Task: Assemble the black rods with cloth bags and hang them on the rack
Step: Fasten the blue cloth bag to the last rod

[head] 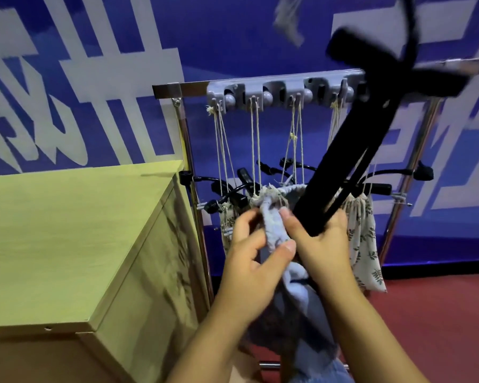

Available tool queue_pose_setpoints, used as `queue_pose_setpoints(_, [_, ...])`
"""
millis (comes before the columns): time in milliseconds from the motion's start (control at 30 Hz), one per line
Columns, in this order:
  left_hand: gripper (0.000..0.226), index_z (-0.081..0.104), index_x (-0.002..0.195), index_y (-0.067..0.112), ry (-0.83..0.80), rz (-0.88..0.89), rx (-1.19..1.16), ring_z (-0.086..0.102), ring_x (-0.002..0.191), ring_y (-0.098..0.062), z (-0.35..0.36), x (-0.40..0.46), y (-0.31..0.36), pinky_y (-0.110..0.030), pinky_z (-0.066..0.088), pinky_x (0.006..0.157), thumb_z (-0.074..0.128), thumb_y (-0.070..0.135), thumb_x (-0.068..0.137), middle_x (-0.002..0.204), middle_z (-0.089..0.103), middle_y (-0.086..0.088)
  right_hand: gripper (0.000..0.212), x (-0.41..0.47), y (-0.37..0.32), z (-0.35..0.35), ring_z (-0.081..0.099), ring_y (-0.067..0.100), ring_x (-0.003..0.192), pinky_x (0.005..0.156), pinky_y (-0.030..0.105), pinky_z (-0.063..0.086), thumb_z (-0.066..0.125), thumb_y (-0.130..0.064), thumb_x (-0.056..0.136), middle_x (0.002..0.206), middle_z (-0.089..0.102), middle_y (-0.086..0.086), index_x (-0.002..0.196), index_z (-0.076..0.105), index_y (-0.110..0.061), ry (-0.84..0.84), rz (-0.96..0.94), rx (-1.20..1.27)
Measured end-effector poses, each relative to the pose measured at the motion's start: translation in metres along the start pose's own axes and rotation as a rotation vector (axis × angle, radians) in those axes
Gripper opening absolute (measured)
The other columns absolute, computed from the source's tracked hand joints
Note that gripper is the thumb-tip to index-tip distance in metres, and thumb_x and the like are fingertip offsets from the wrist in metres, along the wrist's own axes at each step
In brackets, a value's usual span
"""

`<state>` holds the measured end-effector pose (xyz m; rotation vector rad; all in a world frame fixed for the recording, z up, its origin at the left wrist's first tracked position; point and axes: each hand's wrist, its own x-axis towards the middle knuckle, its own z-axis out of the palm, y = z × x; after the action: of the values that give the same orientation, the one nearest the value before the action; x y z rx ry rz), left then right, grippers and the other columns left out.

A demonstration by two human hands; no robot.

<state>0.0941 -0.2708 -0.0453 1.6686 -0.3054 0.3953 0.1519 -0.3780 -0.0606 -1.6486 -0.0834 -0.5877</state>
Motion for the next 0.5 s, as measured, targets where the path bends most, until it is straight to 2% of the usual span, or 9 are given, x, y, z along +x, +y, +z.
queue_pose_setpoints(33, [0.014, 0.071, 0.078, 0.042, -0.018, 0.031, -0.034, 0.051, 0.115, 0.007, 0.0, 0.001, 0.006, -0.007, 0.04, 0.087, 0.059, 0.041, 0.07, 0.133, 0.044, 0.009, 0.048, -0.002, -0.003, -0.002, 0.06, 0.028, 0.092, 0.082, 0.044, 0.051, 0.07, -0.069, 0.057, 0.095, 0.058, 0.013, 0.082, 0.056, -0.03, 0.002, 0.017, 0.075])
queue_pose_setpoints(100, [0.019, 0.07, 0.083, 0.046, -0.083, 0.07, -0.091, 0.049, 0.123, -0.002, 0.001, 0.001, 0.012, -0.019, 0.041, 0.097, 0.061, 0.035, 0.071, 0.139, 0.043, 0.006, 0.054, -0.003, -0.006, -0.005, 0.066, 0.021, 0.091, 0.078, 0.036, 0.053, 0.078, -0.058, 0.056, 0.098, 0.067, 0.009, 0.096, 0.06, -0.025, -0.036, 0.101, 0.332])
queue_pose_setpoints(167, [0.02, 0.071, 0.084, 0.04, -0.136, 0.062, -0.183, 0.05, 0.126, -0.012, 0.003, -0.001, 0.011, -0.035, 0.04, 0.104, 0.062, 0.029, 0.071, 0.138, 0.047, 0.001, 0.069, -0.004, -0.007, -0.006, 0.069, 0.02, 0.087, 0.074, 0.032, 0.053, 0.083, -0.053, 0.048, 0.095, 0.072, 0.008, 0.101, 0.063, -0.013, -0.119, 0.189, 0.512])
queue_pose_setpoints(233, [0.028, 0.075, 0.091, 0.031, -0.094, -0.012, -0.379, 0.057, 0.118, -0.021, 0.002, -0.006, 0.006, -0.046, 0.041, 0.103, 0.064, 0.023, 0.067, 0.125, 0.061, -0.007, 0.074, -0.006, -0.008, -0.007, 0.068, 0.025, 0.085, 0.072, 0.033, 0.054, 0.087, -0.053, 0.038, 0.09, 0.072, 0.009, 0.096, 0.066, -0.014, -0.13, 0.225, 0.599])
queue_pose_setpoints(300, [0.03, 0.077, 0.085, 0.018, 0.038, -0.143, -0.605, 0.068, 0.093, -0.021, -0.003, -0.011, 0.003, -0.04, 0.051, 0.087, 0.066, 0.021, 0.058, 0.095, 0.073, -0.01, 0.063, -0.004, -0.012, -0.011, 0.068, 0.021, 0.083, 0.073, 0.031, 0.055, 0.088, -0.051, 0.035, 0.086, 0.073, 0.003, 0.088, 0.069, -0.022, -0.103, 0.183, 0.643])
queue_pose_setpoints(367, [0.014, 0.075, 0.068, 0.014, 0.162, -0.241, -0.686, 0.066, 0.069, -0.017, -0.01, -0.014, -0.001, -0.028, 0.053, 0.068, 0.069, 0.018, 0.056, 0.072, 0.071, -0.006, 0.054, -0.001, -0.018, -0.017, 0.068, 0.016, 0.083, 0.073, 0.027, 0.054, 0.086, -0.05, 0.041, 0.086, 0.073, -0.001, 0.087, 0.071, -0.025, -0.106, 0.134, 0.658])
queue_pose_setpoints(400, [0.004, 0.072, 0.062, 0.016, 0.188, -0.282, -0.664, 0.061, 0.066, -0.016, -0.014, -0.015, -0.002, -0.027, 0.051, 0.064, 0.07, 0.019, 0.059, 0.068, 0.067, -0.004, 0.049, 0.0, -0.022, -0.02, 0.068, 0.015, 0.084, 0.073, 0.026, 0.054, 0.084, -0.048, 0.045, 0.087, 0.073, -0.002, 0.088, 0.072, -0.026, -0.119, 0.118, 0.665])
queue_pose_setpoints(433, [0.006, 0.068, 0.062, 0.02, 0.184, -0.309, -0.606, 0.057, 0.067, -0.017, -0.017, -0.014, -0.003, -0.029, 0.047, 0.065, 0.071, 0.024, 0.062, 0.068, 0.062, -0.005, 0.045, 0.001, -0.025, -0.022, 0.068, 0.014, 0.085, 0.074, 0.026, 0.054, 0.082, -0.047, 0.05, 0.088, 0.073, -0.002, 0.088, 0.072, -0.026, -0.135, 0.098, 0.655])
queue_pose_setpoints(500, [0.027, 0.06, 0.074, 0.023, 0.102, -0.309, -0.401, 0.053, 0.072, -0.018, -0.022, -0.014, -0.001, -0.033, 0.043, 0.071, 0.073, 0.039, 0.058, 0.074, 0.058, -0.005, 0.034, -0.002, -0.031, -0.022, 0.067, 0.015, 0.084, 0.075, 0.027, 0.054, 0.082, -0.04, 0.059, 0.086, 0.072, -0.002, 0.087, 0.071, -0.024, -0.146, 0.081, 0.609])
